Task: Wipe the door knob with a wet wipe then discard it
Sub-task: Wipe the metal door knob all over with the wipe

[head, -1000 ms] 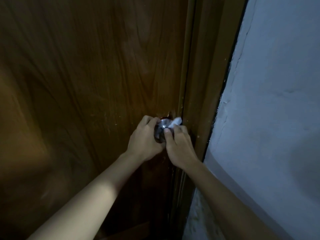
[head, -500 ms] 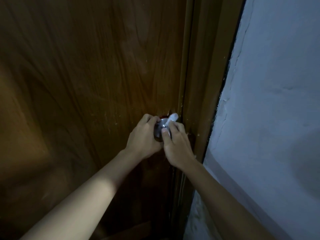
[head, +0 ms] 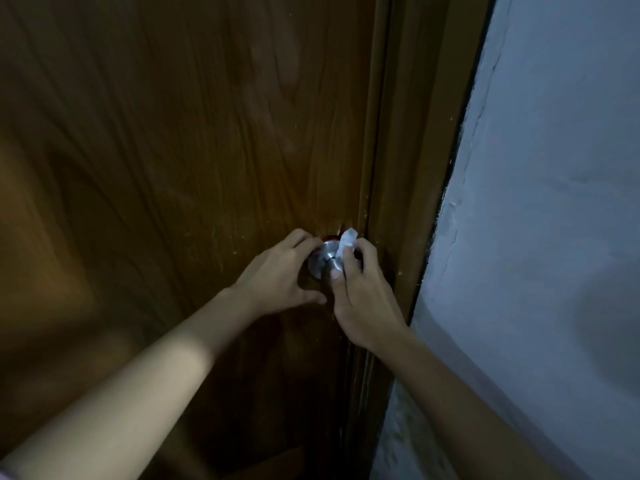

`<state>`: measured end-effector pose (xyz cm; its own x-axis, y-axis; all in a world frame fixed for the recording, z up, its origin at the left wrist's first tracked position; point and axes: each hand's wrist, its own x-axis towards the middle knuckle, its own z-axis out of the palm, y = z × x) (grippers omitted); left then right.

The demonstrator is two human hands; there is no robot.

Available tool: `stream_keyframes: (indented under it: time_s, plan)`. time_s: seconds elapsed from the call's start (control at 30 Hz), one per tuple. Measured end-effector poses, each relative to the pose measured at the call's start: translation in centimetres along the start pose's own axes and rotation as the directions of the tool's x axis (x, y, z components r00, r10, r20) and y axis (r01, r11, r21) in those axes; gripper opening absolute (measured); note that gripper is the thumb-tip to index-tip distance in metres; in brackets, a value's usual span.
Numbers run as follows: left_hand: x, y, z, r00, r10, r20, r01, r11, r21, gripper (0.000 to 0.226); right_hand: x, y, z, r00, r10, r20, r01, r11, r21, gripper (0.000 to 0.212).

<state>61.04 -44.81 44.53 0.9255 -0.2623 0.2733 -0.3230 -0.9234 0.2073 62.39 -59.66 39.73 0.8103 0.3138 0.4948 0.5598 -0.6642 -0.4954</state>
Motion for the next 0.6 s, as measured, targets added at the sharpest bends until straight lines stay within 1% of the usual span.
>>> stream_keyframes:
  time_s: [0.1, 0.17, 0.23, 0.3, 0.4, 0.43, 0.57, 0.6]
  plan:
    - [0.0, -1.2, -0.8, 0.991, 0.057, 0.122, -0.060, 0.998, 0.024, 0.090, 0.0, -0.1, 0.3, 0.999, -0.025, -0.035, 0.024, 0.999, -0.028, 0.049]
    - [0.0, -1.9, -0.8, 0.981, 0.085, 0.172, -0.088, 0.996, 0.010, 0.094, -0.2, -0.1, 0.6, 0.992, -0.119, -0.040, 0.118, 0.993, -0.015, 0.049]
    - [-0.1, -2.2, -0.8, 0.975, 0.094, 0.200, -0.093, 0.996, -0.011, 0.096, -0.3, 0.3, 0.8, 0.982, -0.183, -0.053, 0.186, 0.982, 0.044, 0.049]
    - [-0.2, -2.4, -0.6, 0.974, 0.106, 0.198, -0.102, 0.994, -0.035, 0.097, -0.4, 0.8, 1.1, 0.988, -0.124, -0.092, 0.137, 0.978, 0.159, 0.046]
    - [0.0, -2.4, -0.6, 0.976, 0.114, 0.187, -0.107, 0.993, -0.049, 0.097, -0.4, 0.7, 1.7, 0.981, 0.102, -0.163, -0.046, 0.948, 0.315, 0.047]
    - [0.0, -2.4, -0.6, 0.977, 0.115, 0.182, -0.107, 0.993, -0.052, 0.097, -0.4, 0.5, 1.8, 0.975, 0.143, -0.173, -0.079, 0.940, 0.332, 0.047]
    - [0.0, -2.3, -0.7, 0.978, 0.119, 0.174, -0.110, 0.992, -0.063, 0.096, -0.4, 0.3, 2.0, 0.986, 0.058, -0.156, -0.010, 0.956, 0.293, 0.044]
    - [0.0, -2.3, -0.7, 0.977, 0.116, 0.179, -0.107, 0.993, -0.059, 0.096, -0.5, 0.3, 1.9, 0.985, 0.075, -0.155, -0.024, 0.952, 0.307, 0.045]
